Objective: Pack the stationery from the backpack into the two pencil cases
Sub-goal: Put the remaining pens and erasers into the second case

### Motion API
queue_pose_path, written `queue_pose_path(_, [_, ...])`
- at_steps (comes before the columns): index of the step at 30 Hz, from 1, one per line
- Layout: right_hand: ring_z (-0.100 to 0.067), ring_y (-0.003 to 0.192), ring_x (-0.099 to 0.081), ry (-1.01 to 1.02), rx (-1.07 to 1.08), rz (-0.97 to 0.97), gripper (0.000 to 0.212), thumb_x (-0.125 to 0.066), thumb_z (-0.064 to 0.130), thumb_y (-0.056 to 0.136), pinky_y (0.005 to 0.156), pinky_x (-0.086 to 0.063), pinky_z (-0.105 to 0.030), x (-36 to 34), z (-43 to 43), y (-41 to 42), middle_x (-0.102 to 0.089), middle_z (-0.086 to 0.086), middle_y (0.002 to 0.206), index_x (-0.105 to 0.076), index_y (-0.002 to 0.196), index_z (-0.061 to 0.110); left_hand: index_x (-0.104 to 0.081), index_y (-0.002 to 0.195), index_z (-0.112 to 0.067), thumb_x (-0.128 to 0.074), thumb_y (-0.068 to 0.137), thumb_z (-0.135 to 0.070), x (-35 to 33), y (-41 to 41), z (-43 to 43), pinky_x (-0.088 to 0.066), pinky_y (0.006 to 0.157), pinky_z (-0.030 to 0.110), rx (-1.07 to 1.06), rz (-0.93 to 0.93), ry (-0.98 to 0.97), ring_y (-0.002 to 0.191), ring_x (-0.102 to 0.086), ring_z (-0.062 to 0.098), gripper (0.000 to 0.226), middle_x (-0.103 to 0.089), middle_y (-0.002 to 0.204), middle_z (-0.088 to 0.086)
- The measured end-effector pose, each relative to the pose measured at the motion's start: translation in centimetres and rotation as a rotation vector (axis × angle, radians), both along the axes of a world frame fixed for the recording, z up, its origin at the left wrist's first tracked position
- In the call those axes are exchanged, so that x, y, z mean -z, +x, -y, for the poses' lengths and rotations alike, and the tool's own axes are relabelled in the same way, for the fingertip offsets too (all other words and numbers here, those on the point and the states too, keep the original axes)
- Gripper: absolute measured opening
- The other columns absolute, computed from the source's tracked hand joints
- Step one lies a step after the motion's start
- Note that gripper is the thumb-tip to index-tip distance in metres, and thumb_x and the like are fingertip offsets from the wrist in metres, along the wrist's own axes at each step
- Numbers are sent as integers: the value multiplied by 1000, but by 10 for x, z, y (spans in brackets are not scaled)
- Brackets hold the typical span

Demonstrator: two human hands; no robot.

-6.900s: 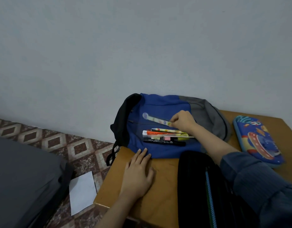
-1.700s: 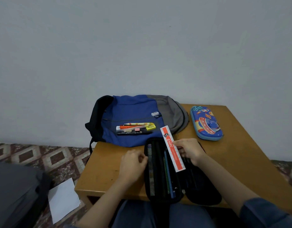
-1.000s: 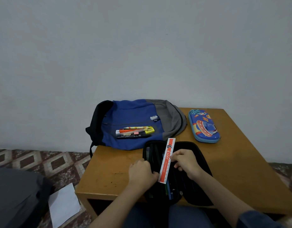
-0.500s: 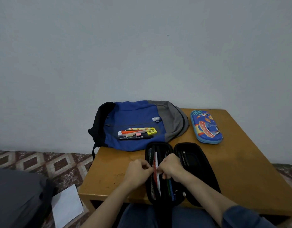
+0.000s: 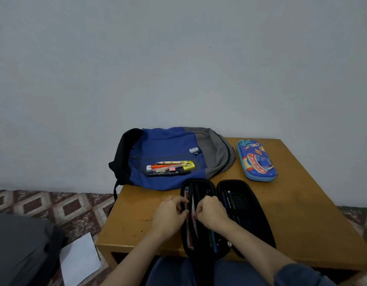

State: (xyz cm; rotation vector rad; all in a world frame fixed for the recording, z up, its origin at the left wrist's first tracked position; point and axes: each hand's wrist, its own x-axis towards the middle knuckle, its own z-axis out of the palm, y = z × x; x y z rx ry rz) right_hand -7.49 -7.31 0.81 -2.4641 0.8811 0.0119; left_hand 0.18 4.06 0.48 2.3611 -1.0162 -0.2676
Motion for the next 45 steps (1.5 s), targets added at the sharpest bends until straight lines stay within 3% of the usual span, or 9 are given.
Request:
queue_pose_path(3, [-24,92,-66,-10,-37,5,18,-57,9,85,73,-52,-29,2,2,-2,-71,-9,96,-75,91,9,-43,135,-38,-51,92,-40,7,-3,-1,-29,106,37,83,198,155,131,-28,13,44,-33,142,-9])
queue_pose_path(6, [-22,89,-67,9,-61,43,18,-58,7,84,75,-55,-29,4,5,-4,-72,-7,92,-75,87,10,-43,135,-40,-47,91,-49,15,-5,-4,-19,111,46,145,204,269,141,-11,17,45,-14,154,-13])
queue_pose_path(13, [-19,87,-64,9,-53,260,16,-55,16,90,76,-53,-31,2,11,-9,-68,-3,89,-70,97,16,-46,132,-37,-56,85,-51,20,2,-4,-22,111,42,168,151,211,138,-19,13,50,-22,151,-15])
queue_pose_path(16, [-15,99,-61,-85,-208,160,26,-55,26,92,82,-48,-26,6,10,-14,-65,0,108,-65,115,22,-55,123,-34,-58,88,-39,18,16,-7,-27,111,33,155,57,4,132,-31,7,36,-38,141,-16])
queue_pose_path(20, [-23,111,-56,-244,-381,46,35,-46,29,97,91,-46,-33,6,8,-14,-55,-4,123,-59,126,15,-51,130,-26,-55,92,-29,9,46,-14,-26,108,23,-32,152,-113,132,-34,8,38,-43,141,-8])
queue_pose_path(23, [-27,109,-56,-314,-440,-5,36,-42,27,98,89,-45,-35,2,7,-11,-52,-7,123,-61,123,11,-35,143,-19,-52,93,-30,7,65,-15,-23,113,28,-123,211,-62,141,-22,14,53,-27,153,-3])
queue_pose_path(29, [-26,105,-57,-274,-417,5,33,-43,26,97,89,-47,-35,4,10,-5,-54,-6,120,-66,114,10,1,149,-9,-33,97,-48,32,96,-20,0,118,33,-116,192,331,145,9,18,74,6,158,5])
queue_pose_path(35, [-20,98,-58,-215,-375,70,32,-46,30,96,82,-46,-30,5,16,3,-57,-2,111,-70,101,10,2,149,-10,-12,84,-56,60,87,-24,5,115,26,-163,208,142,144,11,11,80,6,158,1])
queue_pose_path(45, [-20,89,-62,-190,-240,364,20,-55,22,91,74,-51,-31,-17,29,76,-67,-3,98,-71,95,13,-10,150,-17,-30,97,-49,59,89,-23,-1,116,24,-209,174,-9,144,2,6,65,-6,158,-5])
